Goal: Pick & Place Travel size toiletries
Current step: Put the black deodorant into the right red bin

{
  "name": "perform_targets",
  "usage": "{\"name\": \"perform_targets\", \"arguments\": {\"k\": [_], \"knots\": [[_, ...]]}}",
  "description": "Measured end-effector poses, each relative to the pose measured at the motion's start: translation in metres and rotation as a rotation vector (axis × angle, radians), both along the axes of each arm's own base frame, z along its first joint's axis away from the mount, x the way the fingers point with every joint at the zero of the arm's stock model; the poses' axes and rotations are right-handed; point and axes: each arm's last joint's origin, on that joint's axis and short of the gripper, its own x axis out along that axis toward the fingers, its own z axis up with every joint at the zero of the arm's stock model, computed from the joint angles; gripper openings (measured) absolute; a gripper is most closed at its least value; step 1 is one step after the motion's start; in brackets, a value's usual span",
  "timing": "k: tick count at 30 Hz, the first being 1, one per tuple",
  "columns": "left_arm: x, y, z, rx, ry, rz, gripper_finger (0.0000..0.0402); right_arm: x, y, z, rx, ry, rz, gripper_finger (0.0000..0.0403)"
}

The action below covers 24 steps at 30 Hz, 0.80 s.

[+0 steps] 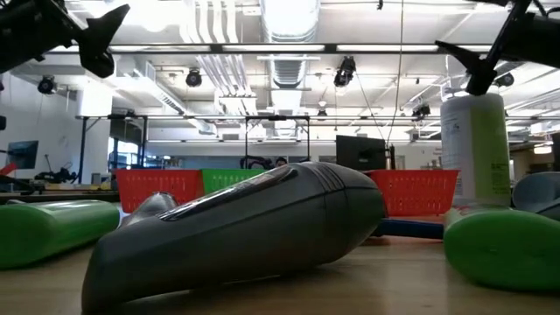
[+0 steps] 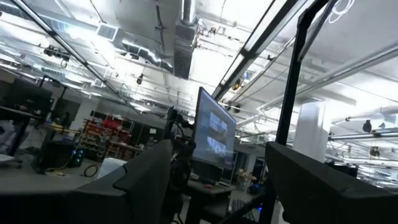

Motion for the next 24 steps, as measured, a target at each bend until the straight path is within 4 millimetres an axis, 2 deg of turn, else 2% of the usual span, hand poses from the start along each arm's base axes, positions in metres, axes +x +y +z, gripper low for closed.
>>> {"name": "perform_targets", "arguments": {"k": [3, 6, 10, 13, 16, 19, 21, 24], "knots": [[0.0, 0.0, 0.0, -0.047, -0.002, -0.029, 0.0266, 0.001, -0.001, 0.0, -0.029, 0.014, -0.042, 0.0343], [0.0, 0.0, 0.0, -0.068, -0.003, -0.039, 0.0266, 0.006, 0.001, 0.0, 0.001, 0.044, 0.047, 0.0342], [0.001, 0.0, -0.002, -0.075, 0.021, -0.042, 0.0266, 0.019, 0.006, 0.027, -0.024, 0.222, 0.141, 0.0343], [0.003, 0.0, -0.005, -0.087, 0.061, -0.045, 0.0266, 0.034, 0.013, 0.046, -0.02, 0.575, 0.272, 0.0345], [0.005, 0.0, -0.009, -0.091, 0.107, -0.045, 0.0266, 0.043, 0.022, 0.049, 0.004, 1.032, 0.378, 0.0345], [0.007, 0.0, -0.013, -0.092, 0.15, -0.044, 0.0266, 0.048, 0.031, 0.054, -0.037, 1.39, 0.438, 0.0343], [0.008, 0.0, -0.015, -0.092, 0.166, -0.043, 0.0266, 0.055, 0.04, 0.056, -0.134, 1.562, 0.495, 0.0343], [0.008, 0.0, -0.017, -0.092, 0.189, -0.041, 0.0266, 0.07, 0.055, 0.054, -0.343, 1.714, 0.591, 0.0349]]}}
